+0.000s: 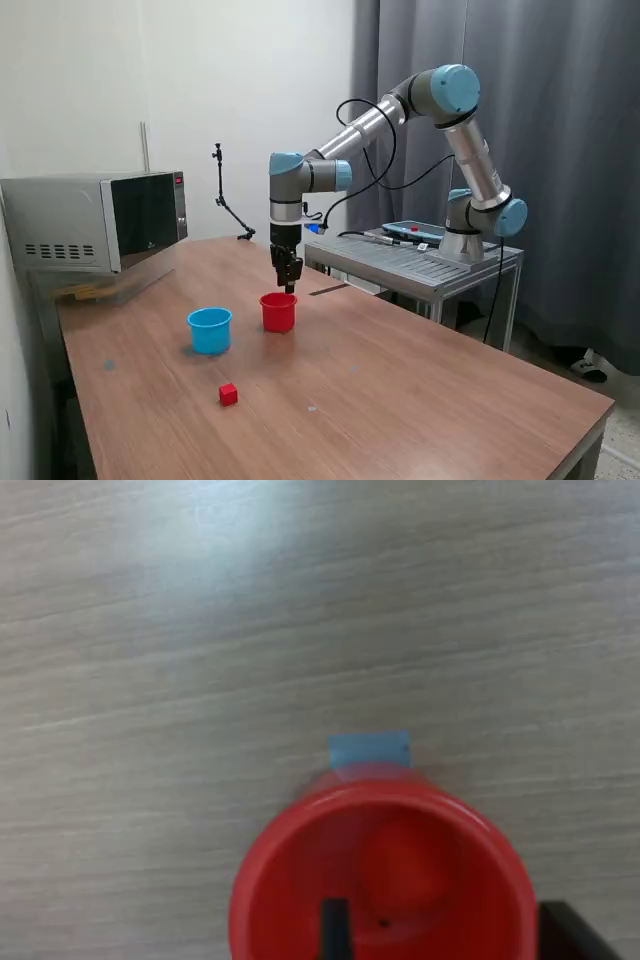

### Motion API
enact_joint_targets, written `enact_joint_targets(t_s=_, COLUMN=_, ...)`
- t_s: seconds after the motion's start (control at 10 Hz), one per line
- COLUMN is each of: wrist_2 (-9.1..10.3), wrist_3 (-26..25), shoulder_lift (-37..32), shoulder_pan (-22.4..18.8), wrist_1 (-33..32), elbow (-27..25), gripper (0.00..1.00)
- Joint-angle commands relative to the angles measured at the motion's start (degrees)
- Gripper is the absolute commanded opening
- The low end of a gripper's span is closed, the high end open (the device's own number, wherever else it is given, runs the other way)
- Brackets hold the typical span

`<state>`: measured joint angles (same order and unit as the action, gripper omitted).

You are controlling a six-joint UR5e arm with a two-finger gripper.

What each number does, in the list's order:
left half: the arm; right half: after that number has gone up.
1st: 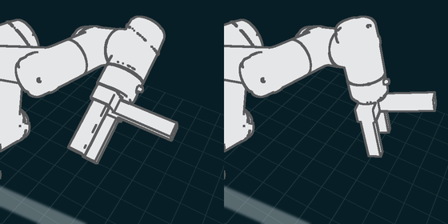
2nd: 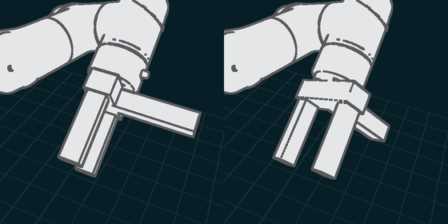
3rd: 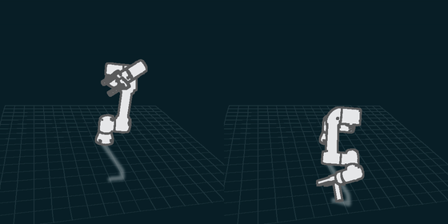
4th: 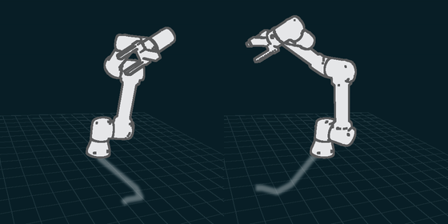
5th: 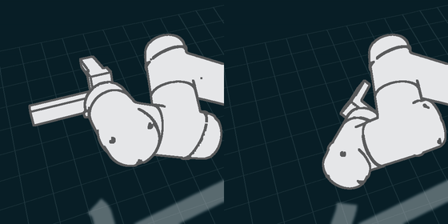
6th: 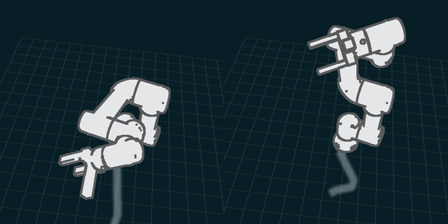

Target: Place red objects in the red bin, and blue objects in the blue bin.

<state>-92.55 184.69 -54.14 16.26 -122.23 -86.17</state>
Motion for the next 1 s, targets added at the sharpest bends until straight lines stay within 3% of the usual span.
enact_joint_targets(t_s=0.0, wrist_2=0.0, wrist_3=-0.03, shoulder_lift=0.0, shoulder_pan=0.0, wrist_1=-0.38, elbow=-0.05, gripper=1.0)
enact_joint_targets(t_s=0.3, wrist_2=0.61, wrist_3=-1.42, shoulder_lift=0.0, shoulder_pan=-2.0, wrist_1=0.06, elbow=2.48, gripper=1.0)
enact_joint_targets(t_s=0.5, wrist_2=0.88, wrist_3=-10.28, shoulder_lift=6.2, shoulder_pan=-10.67, wrist_1=0.41, elbow=8.45, gripper=1.0)
enact_joint_targets(t_s=0.6, wrist_2=0.7, wrist_3=-11.88, shoulder_lift=10.59, shoulder_pan=-14.29, wrist_1=0.59, elbow=14.39, gripper=1.0)
enact_joint_targets(t_s=0.7, wrist_2=0.44, wrist_3=-17.46, shoulder_lift=14.03, shoulder_pan=-16.94, wrist_1=1.72, elbow=19.85, gripper=1.0)
enact_joint_targets(t_s=0.8, wrist_2=0.61, wrist_3=-19.43, shoulder_lift=15.11, shoulder_pan=-18.79, wrist_1=1.56, elbow=22.6, gripper=1.0)
enact_joint_targets(t_s=0.9, wrist_2=0.79, wrist_3=-17.19, shoulder_lift=16.08, shoulder_pan=-18.81, wrist_1=1.47, elbow=22.89, gripper=1.0)
